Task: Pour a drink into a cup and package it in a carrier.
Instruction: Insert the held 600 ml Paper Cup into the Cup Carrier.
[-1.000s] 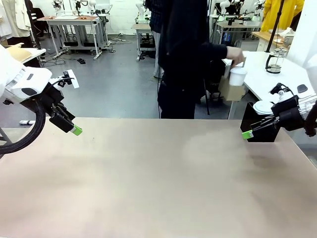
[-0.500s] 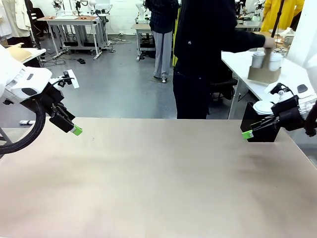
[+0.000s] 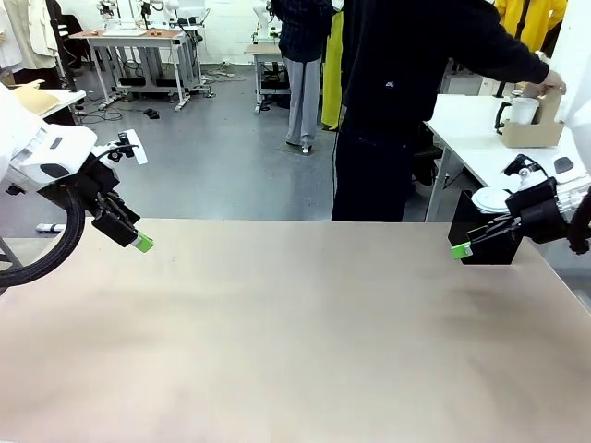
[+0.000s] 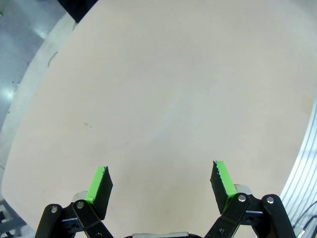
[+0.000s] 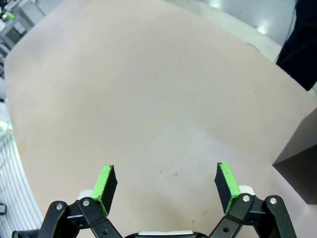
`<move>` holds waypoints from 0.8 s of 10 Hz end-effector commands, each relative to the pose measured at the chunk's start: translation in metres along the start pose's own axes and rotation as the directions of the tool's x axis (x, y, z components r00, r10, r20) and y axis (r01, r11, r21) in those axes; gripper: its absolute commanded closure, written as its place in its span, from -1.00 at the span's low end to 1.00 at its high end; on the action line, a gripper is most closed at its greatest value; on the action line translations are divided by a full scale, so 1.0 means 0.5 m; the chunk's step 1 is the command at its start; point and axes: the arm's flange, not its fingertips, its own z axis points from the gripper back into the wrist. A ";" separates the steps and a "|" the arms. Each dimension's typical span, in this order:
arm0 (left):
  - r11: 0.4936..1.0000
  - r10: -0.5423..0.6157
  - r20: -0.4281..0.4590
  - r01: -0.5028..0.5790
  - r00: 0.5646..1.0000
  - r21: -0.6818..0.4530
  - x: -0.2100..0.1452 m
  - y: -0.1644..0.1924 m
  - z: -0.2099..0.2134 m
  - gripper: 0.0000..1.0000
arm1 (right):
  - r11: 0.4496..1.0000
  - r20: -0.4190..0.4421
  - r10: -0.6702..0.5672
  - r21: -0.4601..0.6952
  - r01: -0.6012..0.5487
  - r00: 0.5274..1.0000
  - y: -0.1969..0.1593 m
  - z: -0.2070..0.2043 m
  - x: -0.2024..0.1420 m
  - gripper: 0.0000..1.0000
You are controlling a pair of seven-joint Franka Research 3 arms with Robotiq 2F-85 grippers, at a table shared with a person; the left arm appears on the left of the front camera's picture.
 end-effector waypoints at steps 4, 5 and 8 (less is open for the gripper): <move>1.000 0.013 0.009 -0.013 1.000 -0.012 0.001 -0.001 0.001 -1.00 | 1.000 0.004 -0.006 0.000 0.006 1.000 0.002 0.000 0.001 -1.00; 1.000 0.013 0.009 -0.013 1.000 -0.012 0.001 -0.001 0.001 -1.00 | 1.000 0.004 -0.006 0.000 0.006 1.000 0.002 0.000 0.001 -1.00; 1.000 0.013 0.009 -0.013 1.000 -0.012 0.001 -0.001 0.001 -1.00 | 1.000 0.004 -0.006 0.000 0.006 1.000 0.002 0.000 0.001 -1.00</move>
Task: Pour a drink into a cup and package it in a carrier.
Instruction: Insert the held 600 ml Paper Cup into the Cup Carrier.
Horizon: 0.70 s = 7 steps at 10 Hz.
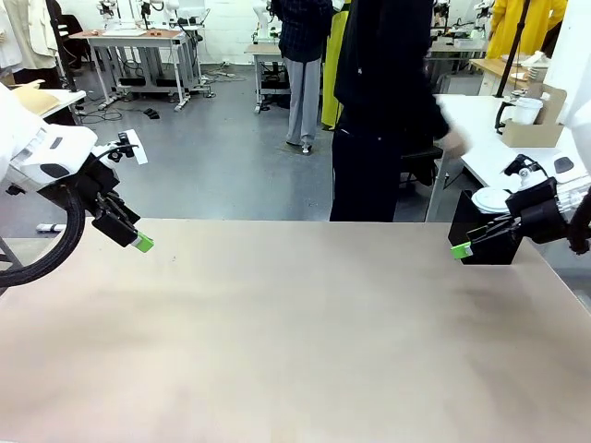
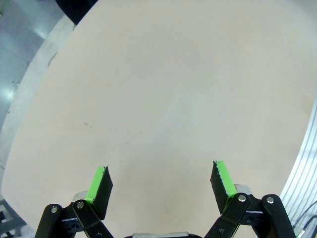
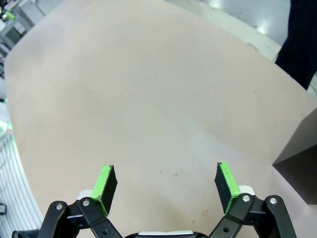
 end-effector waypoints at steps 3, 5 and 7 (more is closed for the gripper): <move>1.000 0.013 0.009 -0.013 1.000 -0.012 0.001 -0.001 0.001 -1.00 | 1.000 0.004 -0.006 0.000 0.006 1.000 0.002 0.000 0.001 -1.00; 1.000 0.013 0.009 -0.013 1.000 -0.012 0.001 -0.001 0.001 -1.00 | 1.000 0.004 -0.006 0.000 0.006 1.000 0.002 0.000 0.001 -1.00; 1.000 0.013 0.009 -0.013 1.000 -0.012 0.001 -0.001 0.001 -1.00 | 1.000 0.004 -0.006 0.000 0.006 1.000 0.002 0.000 0.001 -1.00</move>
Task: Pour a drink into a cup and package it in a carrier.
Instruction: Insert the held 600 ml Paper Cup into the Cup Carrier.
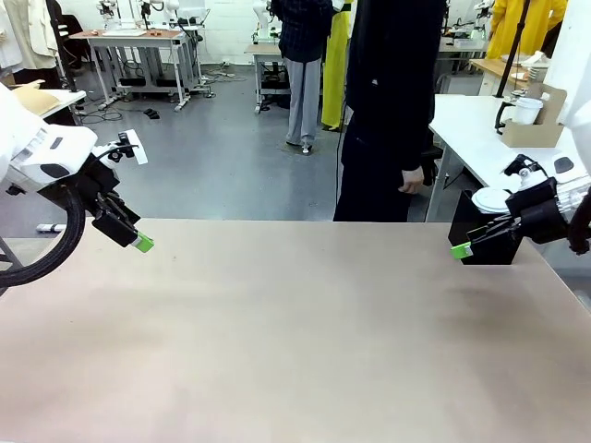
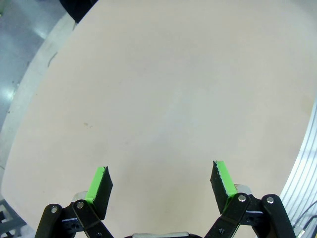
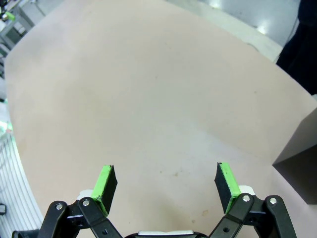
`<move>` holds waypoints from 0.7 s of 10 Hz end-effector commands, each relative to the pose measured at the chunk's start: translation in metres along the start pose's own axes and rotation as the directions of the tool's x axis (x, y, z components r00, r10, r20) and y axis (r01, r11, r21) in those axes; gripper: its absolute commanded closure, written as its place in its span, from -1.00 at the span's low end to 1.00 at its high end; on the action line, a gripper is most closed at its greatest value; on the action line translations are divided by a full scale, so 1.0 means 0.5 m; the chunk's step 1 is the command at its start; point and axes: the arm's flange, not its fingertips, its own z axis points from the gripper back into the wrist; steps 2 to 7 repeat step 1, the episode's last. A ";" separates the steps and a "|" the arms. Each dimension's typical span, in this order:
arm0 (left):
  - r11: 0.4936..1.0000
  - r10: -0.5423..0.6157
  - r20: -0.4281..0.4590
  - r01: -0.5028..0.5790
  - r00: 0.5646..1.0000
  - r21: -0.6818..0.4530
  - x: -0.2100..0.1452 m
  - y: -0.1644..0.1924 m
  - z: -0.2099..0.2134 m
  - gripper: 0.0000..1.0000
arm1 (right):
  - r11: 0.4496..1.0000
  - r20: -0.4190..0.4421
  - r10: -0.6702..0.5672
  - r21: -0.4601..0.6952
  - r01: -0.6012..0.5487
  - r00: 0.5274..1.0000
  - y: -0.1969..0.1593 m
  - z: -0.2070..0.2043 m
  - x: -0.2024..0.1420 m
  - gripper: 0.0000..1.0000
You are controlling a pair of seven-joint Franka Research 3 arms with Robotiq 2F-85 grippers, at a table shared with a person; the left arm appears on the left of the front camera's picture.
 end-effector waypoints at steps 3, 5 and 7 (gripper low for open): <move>1.000 0.013 0.009 -0.013 1.000 -0.012 0.001 -0.001 0.001 -1.00 | 1.000 0.004 -0.006 0.000 0.006 1.000 0.002 0.000 0.001 -1.00; 1.000 0.013 0.009 -0.013 1.000 -0.012 0.001 -0.001 0.001 -1.00 | 1.000 0.004 -0.006 0.000 0.006 1.000 0.002 0.000 0.001 -1.00; 1.000 0.013 0.009 -0.013 1.000 -0.012 0.001 -0.001 0.001 -1.00 | 1.000 0.004 -0.006 0.000 0.006 1.000 0.002 0.000 0.001 -1.00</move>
